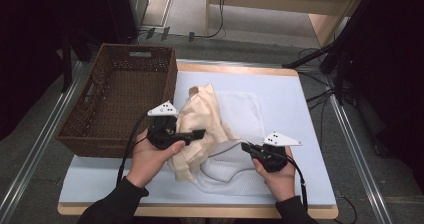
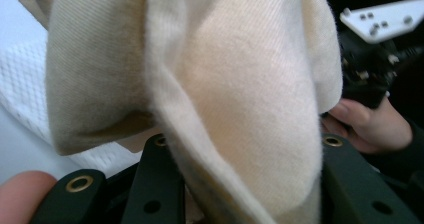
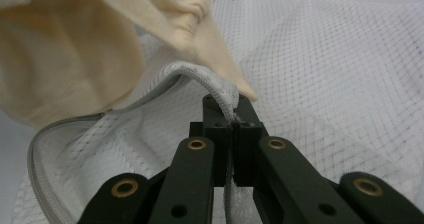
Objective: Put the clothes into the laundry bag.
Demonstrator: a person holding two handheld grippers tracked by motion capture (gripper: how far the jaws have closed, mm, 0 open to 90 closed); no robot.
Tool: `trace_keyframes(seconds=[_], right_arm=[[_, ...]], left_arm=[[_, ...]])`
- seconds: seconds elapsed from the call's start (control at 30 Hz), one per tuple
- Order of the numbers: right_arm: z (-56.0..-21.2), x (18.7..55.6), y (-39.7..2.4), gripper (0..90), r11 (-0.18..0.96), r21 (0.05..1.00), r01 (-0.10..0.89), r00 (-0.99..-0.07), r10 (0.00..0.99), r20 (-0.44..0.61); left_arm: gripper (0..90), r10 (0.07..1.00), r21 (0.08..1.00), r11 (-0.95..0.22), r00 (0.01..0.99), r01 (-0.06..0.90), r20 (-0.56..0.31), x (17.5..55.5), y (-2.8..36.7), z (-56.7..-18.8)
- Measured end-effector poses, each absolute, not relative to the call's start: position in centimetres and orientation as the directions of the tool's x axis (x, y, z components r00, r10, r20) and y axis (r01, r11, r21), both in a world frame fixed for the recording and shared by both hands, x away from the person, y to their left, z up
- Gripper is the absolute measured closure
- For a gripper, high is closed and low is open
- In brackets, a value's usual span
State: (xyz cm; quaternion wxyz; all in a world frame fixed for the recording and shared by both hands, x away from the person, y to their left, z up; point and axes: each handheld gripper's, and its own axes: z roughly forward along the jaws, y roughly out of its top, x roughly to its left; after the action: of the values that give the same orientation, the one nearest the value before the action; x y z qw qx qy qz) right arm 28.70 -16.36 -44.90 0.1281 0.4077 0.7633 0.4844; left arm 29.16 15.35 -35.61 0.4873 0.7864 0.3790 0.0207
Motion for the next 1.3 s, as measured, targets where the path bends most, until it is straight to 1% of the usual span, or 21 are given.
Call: trace_keyframes(seconds=[0.03, 0.17, 0.27, 0.33, 0.4, 0.53, 0.6, 0.63, 0.73, 0.77, 0.8, 0.9, 0.97, 1.07, 1.1, 1.13, 1.17, 1.2, 1.3], right_arm=[[-44.9, 28.7, -16.4, 88.3, 0.198, 0.844, 0.498, -0.635, 0.747, 0.199], [-44.9, 28.7, -16.1, 88.3, 0.195, 0.843, 0.501, -0.633, 0.747, 0.204], [-45.0, 28.8, -16.0, 88.3, 0.198, 0.842, 0.501, -0.635, 0.745, 0.203], [-45.0, 28.8, -16.0, 88.3, 0.197, 0.843, 0.501, -0.635, 0.745, 0.204], [-45.1, 28.9, -15.9, 88.2, 0.198, 0.843, 0.501, -0.634, 0.747, 0.201], [-45.1, 28.9, -15.8, 88.3, 0.196, 0.841, 0.505, -0.632, 0.748, 0.205], [-45.1, 28.9, -15.7, 88.3, 0.196, 0.841, 0.505, -0.633, 0.746, 0.206], [-45.1, 28.9, -15.7, 88.3, 0.197, 0.841, 0.505, -0.633, 0.746, 0.205], [-45.2, 29.0, -15.6, 88.2, 0.202, 0.841, 0.502, -0.636, 0.745, 0.201], [-45.2, 29.0, -15.6, 88.2, 0.203, 0.841, 0.501, -0.637, 0.745, 0.2], [-45.2, 29.0, -15.6, 88.3, 0.204, 0.841, 0.501, -0.637, 0.745, 0.199], [-45.2, 29.0, -15.6, 88.3, 0.203, 0.84, 0.503, -0.637, 0.744, 0.202], [-45.2, 28.9, -15.6, 88.2, 0.202, 0.84, 0.504, -0.638, 0.742, 0.204], [-45.3, 28.9, -15.6, 88.2, 0.205, 0.839, 0.504, -0.64, 0.741, 0.204], [-45.3, 28.9, -15.6, 88.2, 0.205, 0.839, 0.504, -0.64, 0.741, 0.204], [-45.2, 28.9, -15.6, 88.2, 0.205, 0.839, 0.505, -0.64, 0.741, 0.204], [-45.2, 28.9, -15.6, 88.2, 0.203, 0.839, 0.505, -0.64, 0.741, 0.205], [-45.2, 28.9, -15.6, 88.2, 0.203, 0.839, 0.505, -0.64, 0.741, 0.205], [-45.2, 29.0, -15.6, 88.3, 0.204, 0.84, 0.504, -0.64, 0.74, 0.204]], left_arm=[[63.6, 0.616, 0.782, -0.238, 0.712, 0.576, -0.337, 29.2, 15.3, -35.6], [62.8, 0.611, 0.794, -0.248, 0.726, 0.555, -0.317, 27.2, 15.7, -36.3], [62.6, 0.595, 0.794, -0.241, 0.732, 0.558, -0.333, 25.8, 16.4, -37.5], [62.4, 0.596, 0.793, -0.246, 0.732, 0.558, -0.33, 25.5, 16.6, -37.9], [61.3, 0.591, 0.779, -0.248, 0.727, 0.576, -0.349, 25.1, 17.0, -39.3], [59.6, 0.6, 0.766, -0.268, 0.723, 0.584, -0.342, 24.7, 17.1, -40.5], [56.7, 0.604, 0.757, -0.285, 0.723, 0.588, -0.335, 24.6, 17.0, -41.7], [53.5, 0.606, 0.753, -0.301, 0.727, 0.585, -0.323, 24.6, 16.7, -42.2], [41.9, 0.629, 0.764, -0.344, 0.738, 0.546, -0.244, 24.5, 16.1, -43.0], [40.2, 0.643, 0.788, -0.334, 0.736, 0.518, -0.211, 24.5, 16.0, -42.8], [38.9, 0.648, 0.799, -0.325, 0.734, 0.506, -0.201, 24.6, 15.9, -42.6], [35.7, 0.646, 0.815, -0.314, 0.739, 0.487, -0.193, 24.8, 15.8, -42.1], [35.2, 0.638, 0.819, -0.323, 0.748, 0.474, -0.182, 25.0, 15.4, -41.6], [35.2, 0.632, 0.81, -0.338, 0.753, 0.479, -0.182, 25.4, 14.6, -41.6], [36.4, 0.632, 0.81, -0.338, 0.753, 0.479, -0.182, 25.4, 14.6, -41.6], [36.4, 0.63, 0.81, -0.35, 0.758, 0.471, -0.169, 25.4, 14.3, -41.8], [45.9, 0.624, 0.803, -0.375, 0.767, 0.463, -0.15, 25.4, 14.1, -42.0], [45.9, 0.62, 0.798, -0.382, 0.77, 0.465, -0.151, 25.4, 14.0, -42.1], [57.1, 0.623, 0.802, -0.375, 0.767, 0.465, -0.154, 25.3, 14.1, -41.9]])
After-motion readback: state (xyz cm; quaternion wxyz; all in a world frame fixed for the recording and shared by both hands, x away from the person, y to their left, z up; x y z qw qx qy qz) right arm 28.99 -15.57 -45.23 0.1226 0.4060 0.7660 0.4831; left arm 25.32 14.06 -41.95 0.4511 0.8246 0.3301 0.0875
